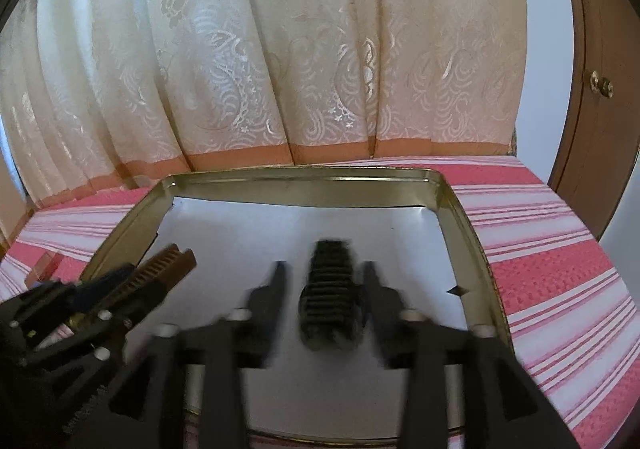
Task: Organize rigid objects
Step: 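Lower the comb into the tin with the left tool while the right tool releases the brush, then withdraw both open tools from the tin back toward the blocks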
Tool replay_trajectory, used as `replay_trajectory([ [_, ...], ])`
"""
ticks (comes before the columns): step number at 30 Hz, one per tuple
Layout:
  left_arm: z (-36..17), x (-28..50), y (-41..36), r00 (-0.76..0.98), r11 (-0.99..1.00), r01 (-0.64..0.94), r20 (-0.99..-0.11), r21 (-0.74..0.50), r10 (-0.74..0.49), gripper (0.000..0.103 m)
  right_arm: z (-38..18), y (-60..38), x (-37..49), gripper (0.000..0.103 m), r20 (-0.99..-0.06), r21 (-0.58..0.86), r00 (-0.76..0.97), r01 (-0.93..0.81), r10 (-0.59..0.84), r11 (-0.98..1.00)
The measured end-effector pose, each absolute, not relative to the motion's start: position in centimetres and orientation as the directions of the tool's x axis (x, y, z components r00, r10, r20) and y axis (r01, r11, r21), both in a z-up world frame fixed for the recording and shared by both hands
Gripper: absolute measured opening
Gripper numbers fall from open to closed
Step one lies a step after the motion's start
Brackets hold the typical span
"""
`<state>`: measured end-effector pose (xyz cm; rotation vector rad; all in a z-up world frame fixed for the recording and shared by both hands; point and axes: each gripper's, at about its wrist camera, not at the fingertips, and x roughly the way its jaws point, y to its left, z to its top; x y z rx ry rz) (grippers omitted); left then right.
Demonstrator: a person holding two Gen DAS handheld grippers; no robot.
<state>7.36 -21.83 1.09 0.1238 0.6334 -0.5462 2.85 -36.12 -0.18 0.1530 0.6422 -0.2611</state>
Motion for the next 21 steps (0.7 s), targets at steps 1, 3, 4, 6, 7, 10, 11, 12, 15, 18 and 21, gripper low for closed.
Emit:
replay_trajectory([
  [1,1.4,7.1,-21.6,0.684,0.858,0.51,-0.58,-0.054,-0.443,0.051,0.0,-35.7,2.8,0.079,-0.602,0.035,0.77,0.29,-0.212,0.956],
  [3,2.1,6.3,-20.5,0.74,0.888,0.458,-0.536,-0.04,-0.406,0.078,0.5,-35.4,2.3,0.079,-0.566,0.003,0.785,0.307,-0.251,0.952],
  [4,2.5,5.8,-19.9,0.765,0.896,0.442,-0.505,-0.039,-0.399,0.094,0.7,-35.4,2.0,0.082,-0.551,0.001,0.793,0.31,-0.258,0.951],
  [6,3.4,5.0,-18.8,0.814,0.915,0.401,-0.445,-0.035,-0.374,0.102,1.0,-35.8,1.7,0.086,-0.541,0.027,0.802,0.317,-0.253,0.948],
  [7,3.8,4.8,-18.4,0.829,0.923,0.384,-0.426,-0.035,-0.361,0.103,1.0,-35.9,1.6,0.086,-0.541,0.036,0.803,0.318,-0.25,0.947],
  [10,4.0,4.2,-17.2,0.841,0.931,0.362,-0.416,-0.043,-0.346,0.103,1.1,-35.9,1.3,0.086,-0.527,0.05,0.814,0.315,-0.242,0.948],
  [11,3.8,4.0,-17.0,0.842,0.932,0.36,-0.417,-0.038,-0.342,0.103,1.1,-35.9,1.1,0.086,-0.521,0.056,0.819,0.313,-0.24,0.948],
  [12,3.7,3.9,-16.9,0.846,0.936,0.352,-0.419,-0.025,-0.329,0.103,1.2,-35.8,0.9,0.086,-0.512,0.063,0.826,0.309,-0.235,0.949],
  [15,3.6,3.7,-16.6,0.86,0.943,0.333,-0.414,0.009,-0.3,0.103,1.5,-35.4,0.2,0.086,-0.478,0.071,0.847,0.302,-0.233,0.951],
  [18,3.5,3.5,-16.3,0.863,0.945,0.327,-0.411,0.012,-0.293,0.103,1.6,-35.1,-0.2,0.086,-0.466,0.063,0.85,0.31,-0.247,0.949],
  [21,3.6,2.9,-16.0,0.875,0.947,0.32,-0.389,0.019,-0.288,0.103,1.8,-34.8,-0.6,0.086,-0.447,0.06,0.853,0.327,-0.267,0.943],
])
